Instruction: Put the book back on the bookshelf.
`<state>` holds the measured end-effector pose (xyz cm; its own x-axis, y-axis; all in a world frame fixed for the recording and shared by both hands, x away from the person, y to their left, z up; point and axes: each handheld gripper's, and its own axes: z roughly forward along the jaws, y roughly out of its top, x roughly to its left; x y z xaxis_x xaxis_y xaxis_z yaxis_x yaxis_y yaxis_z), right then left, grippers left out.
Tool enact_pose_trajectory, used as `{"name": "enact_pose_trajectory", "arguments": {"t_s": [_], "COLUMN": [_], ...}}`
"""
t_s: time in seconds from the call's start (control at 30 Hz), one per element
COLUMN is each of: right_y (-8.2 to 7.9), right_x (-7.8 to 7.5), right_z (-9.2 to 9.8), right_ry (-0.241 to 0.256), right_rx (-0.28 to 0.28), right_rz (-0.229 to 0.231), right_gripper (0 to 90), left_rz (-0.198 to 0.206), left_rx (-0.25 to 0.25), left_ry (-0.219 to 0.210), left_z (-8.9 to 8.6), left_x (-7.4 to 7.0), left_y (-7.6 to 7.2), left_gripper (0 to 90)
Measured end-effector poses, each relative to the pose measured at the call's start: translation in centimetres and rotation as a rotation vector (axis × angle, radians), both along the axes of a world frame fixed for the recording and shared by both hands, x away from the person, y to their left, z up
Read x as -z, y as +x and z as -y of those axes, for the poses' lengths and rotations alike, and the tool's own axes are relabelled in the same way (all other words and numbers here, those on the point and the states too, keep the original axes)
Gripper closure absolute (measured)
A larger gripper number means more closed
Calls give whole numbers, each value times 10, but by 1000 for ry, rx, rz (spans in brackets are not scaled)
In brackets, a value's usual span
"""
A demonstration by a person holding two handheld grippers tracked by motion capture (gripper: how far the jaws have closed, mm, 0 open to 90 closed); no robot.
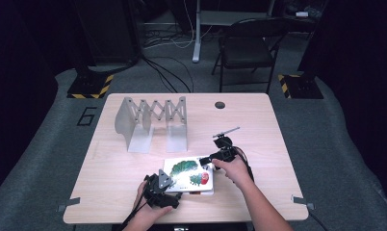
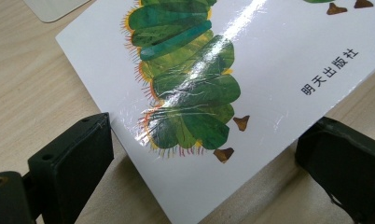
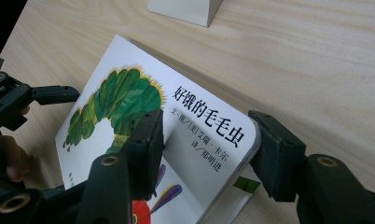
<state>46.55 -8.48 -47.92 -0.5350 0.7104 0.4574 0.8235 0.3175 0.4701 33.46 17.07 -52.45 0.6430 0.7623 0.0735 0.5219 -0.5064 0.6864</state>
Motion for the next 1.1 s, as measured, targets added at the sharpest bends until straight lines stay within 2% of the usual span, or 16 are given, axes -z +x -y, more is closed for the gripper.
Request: {"name": "enact_pose_trajectory", "arguments": {"t_s": [0.17, 0.2, 0.3, 0.5, 0.77, 0.9, 1.1], "right_y": [0, 0, 0, 0, 0, -1, -2], "right_x": [0, 0, 0, 0, 0, -3, -6], "right_z": [0, 0, 0, 0, 1, 0, 2], "right_ry": [1, 1, 1, 1, 3, 9, 14], "right_rx": [-1, -1, -2, -3, -4, -6, -16], "right_rz": [0, 0, -2, -1, 2, 15, 27], "right_gripper": [470, 470, 470, 470, 472, 482, 500], "left_rz": [-1, -21, -28, -75, -93, -121, -111], "left_rx": [-2, 1, -2, 11, 42, 52, 49], "left_ry": [-3, -1, -7, -16, -23, -42, -47], "left_z": [0, -2, -3, -7, -12, -14, -15], "left_x": [0, -1, -1, -2, -4, -6, -5], "left_y": [1, 2, 3, 7, 11, 12, 12], "left_gripper": [43, 44, 46, 62, 75, 81, 82]}}
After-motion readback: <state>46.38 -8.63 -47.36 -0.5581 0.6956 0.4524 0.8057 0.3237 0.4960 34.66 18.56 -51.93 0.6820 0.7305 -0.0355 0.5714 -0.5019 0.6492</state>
